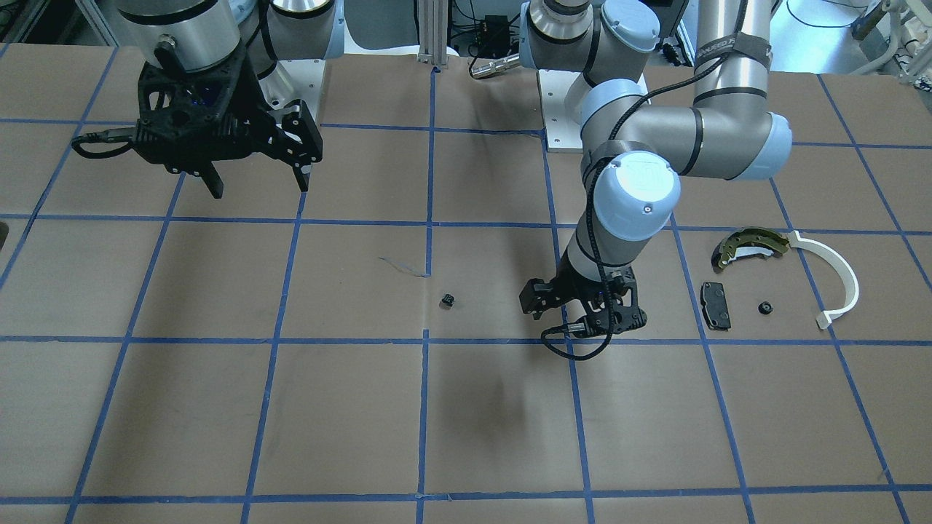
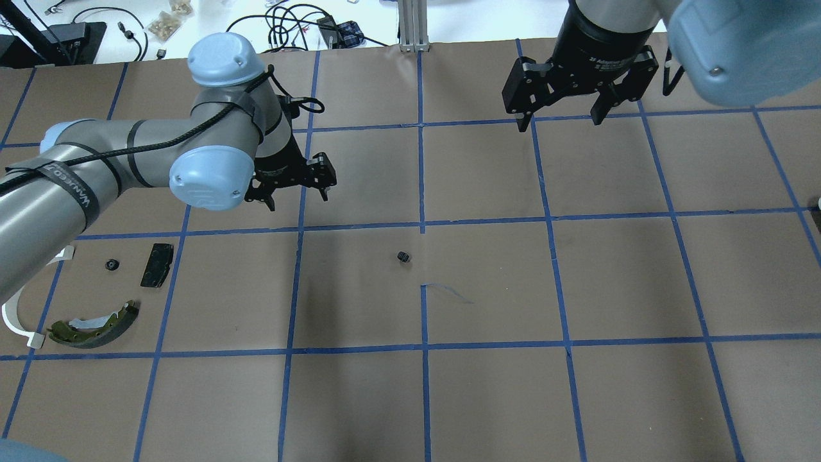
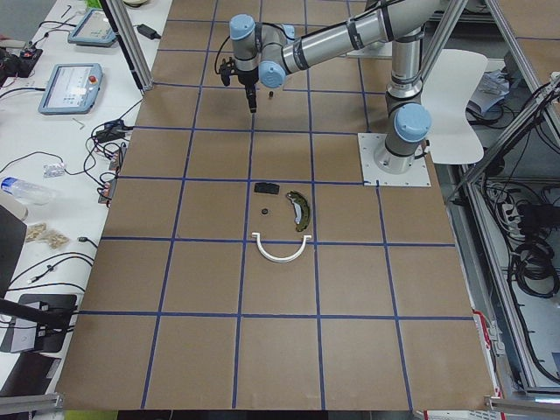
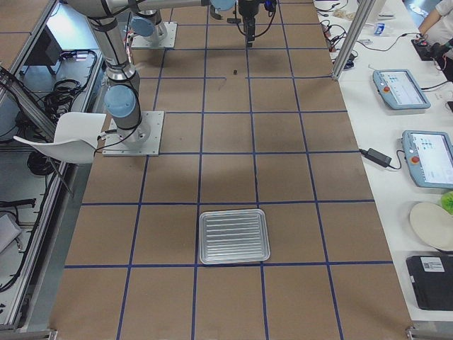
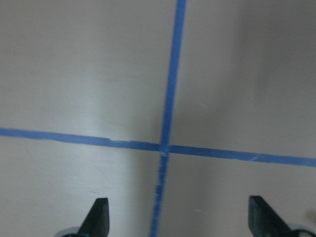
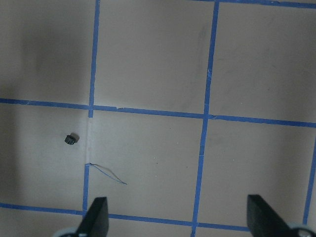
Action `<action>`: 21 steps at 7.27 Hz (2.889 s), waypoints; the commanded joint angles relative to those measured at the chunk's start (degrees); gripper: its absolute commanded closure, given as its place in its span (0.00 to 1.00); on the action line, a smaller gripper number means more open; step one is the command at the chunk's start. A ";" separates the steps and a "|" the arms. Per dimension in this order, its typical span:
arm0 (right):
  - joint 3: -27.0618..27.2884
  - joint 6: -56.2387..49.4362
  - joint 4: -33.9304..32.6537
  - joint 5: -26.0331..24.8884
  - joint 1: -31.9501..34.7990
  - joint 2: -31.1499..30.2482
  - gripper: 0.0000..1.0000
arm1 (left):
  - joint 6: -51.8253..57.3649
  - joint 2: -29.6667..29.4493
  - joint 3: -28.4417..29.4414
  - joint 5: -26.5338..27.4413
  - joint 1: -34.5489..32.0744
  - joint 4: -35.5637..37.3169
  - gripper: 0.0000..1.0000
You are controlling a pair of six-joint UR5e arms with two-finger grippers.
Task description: Place bearing gear from tray to pile
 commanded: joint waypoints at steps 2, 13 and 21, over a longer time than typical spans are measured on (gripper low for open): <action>-0.15 -0.68 -1.55 0.58 -2.22 -0.72 0.00 | -22.51 -3.70 -0.20 -2.43 -7.55 4.69 0.00; 0.29 5.46 -5.42 0.58 -2.66 0.34 0.00 | -35.76 -9.87 -1.87 -2.61 -14.51 10.60 0.42; 0.29 7.76 -5.42 -0.03 -2.49 0.25 0.00 | -9.65 -4.78 3.99 -1.64 -2.61 -1.46 1.00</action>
